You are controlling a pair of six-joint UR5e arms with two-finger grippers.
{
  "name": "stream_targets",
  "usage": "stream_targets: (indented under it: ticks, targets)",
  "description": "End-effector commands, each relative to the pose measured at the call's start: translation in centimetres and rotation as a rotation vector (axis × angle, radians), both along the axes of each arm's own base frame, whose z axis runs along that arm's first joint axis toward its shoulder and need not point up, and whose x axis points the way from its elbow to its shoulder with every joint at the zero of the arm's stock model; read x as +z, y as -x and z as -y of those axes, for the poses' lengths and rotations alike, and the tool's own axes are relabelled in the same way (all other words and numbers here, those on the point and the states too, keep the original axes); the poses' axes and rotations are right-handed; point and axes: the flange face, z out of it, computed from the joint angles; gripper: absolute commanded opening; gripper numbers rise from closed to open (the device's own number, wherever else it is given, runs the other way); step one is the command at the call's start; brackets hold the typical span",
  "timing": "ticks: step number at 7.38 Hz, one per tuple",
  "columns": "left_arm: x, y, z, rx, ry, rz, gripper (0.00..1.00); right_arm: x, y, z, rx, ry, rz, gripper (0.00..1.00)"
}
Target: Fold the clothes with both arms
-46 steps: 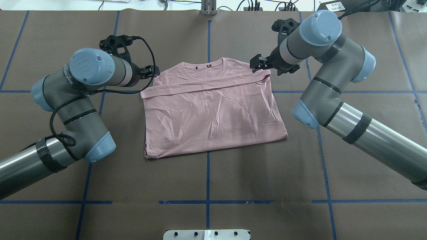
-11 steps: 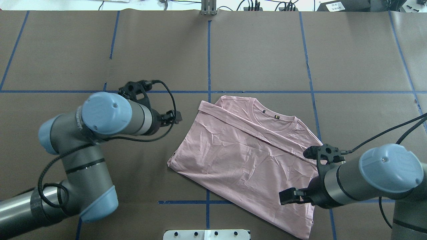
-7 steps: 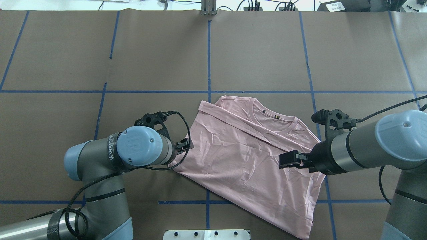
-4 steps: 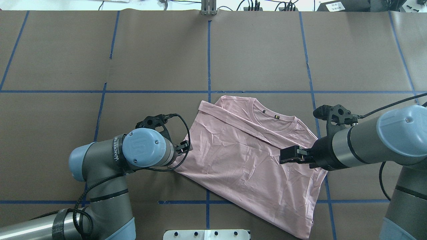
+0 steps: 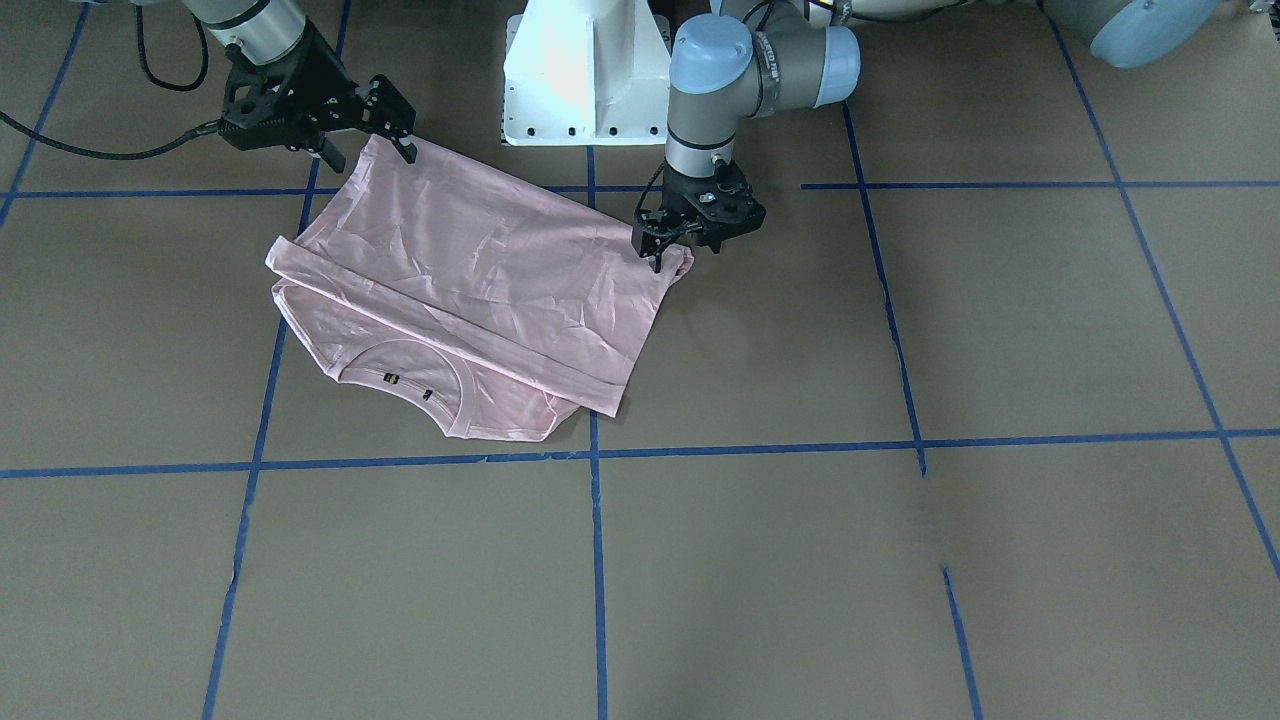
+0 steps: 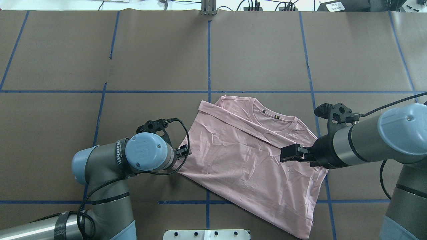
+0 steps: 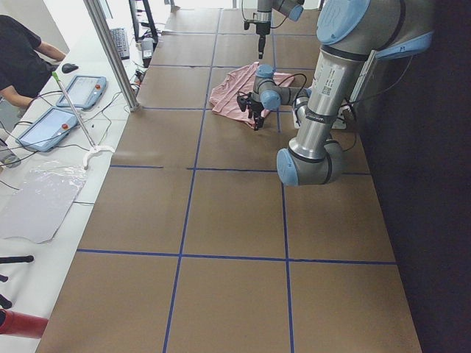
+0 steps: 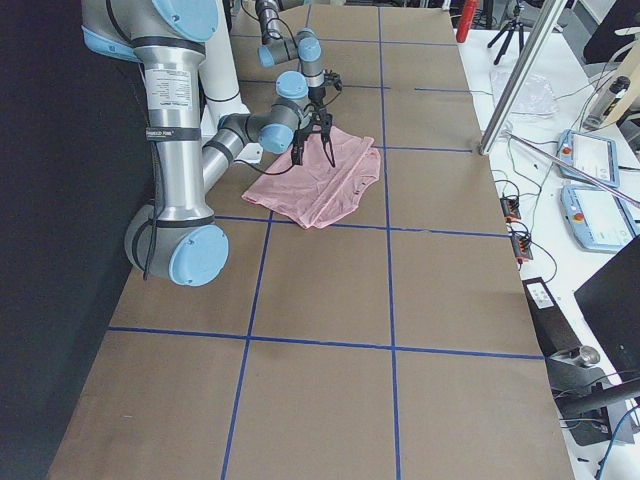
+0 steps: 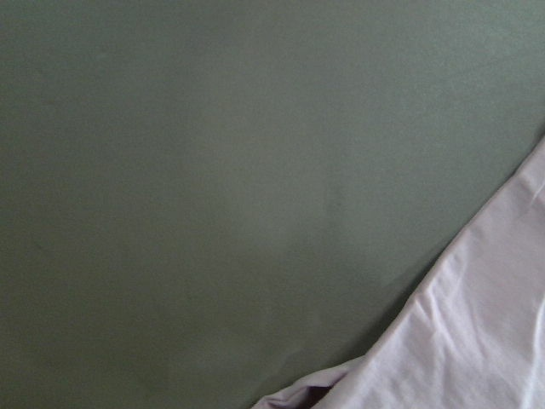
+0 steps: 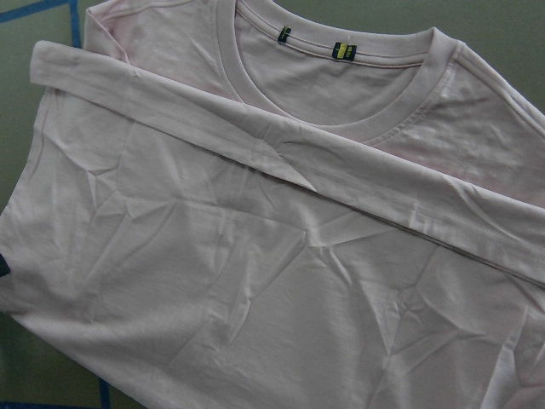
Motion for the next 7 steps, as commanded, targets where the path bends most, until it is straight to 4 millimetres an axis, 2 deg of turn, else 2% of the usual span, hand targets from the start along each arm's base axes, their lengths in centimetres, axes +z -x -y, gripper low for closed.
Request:
stream_targets:
  ticks: [1, 3, 4, 5, 6, 7]
  targets:
    - [0.39, -0.71, -0.39, 0.009, 0.003, 0.009, 0.89, -0.01, -0.24, 0.23, 0.004, 0.002, 0.001, 1.00]
    - [0.63, -0.92, -0.32, 0.010, 0.004, 0.015, 0.88, -0.09, -0.45, 0.36, 0.005, 0.005, 0.004, 1.00]
    - [0.57, -0.88, -0.34, 0.010, 0.004, 0.014, 0.81, -0.09, -0.50, 0.39, 0.005, 0.005, 0.005, 1.00]
    - [0.42, -0.86, -0.34, 0.010, 0.003, 0.013, 0.59, -0.09, -0.50, 0.41, 0.006, 0.005, 0.004, 1.00]
    - [0.19, -0.66, -0.41, 0.010, 0.001, 0.007, 0.30, -0.09, -0.55, 0.46, 0.008, 0.005, 0.004, 1.00]
    - [0.15, -0.57, -0.44, 0.010, 0.001, 0.005, 0.09, -0.09, -0.55, 0.46, 0.008, 0.005, 0.004, 1.00]
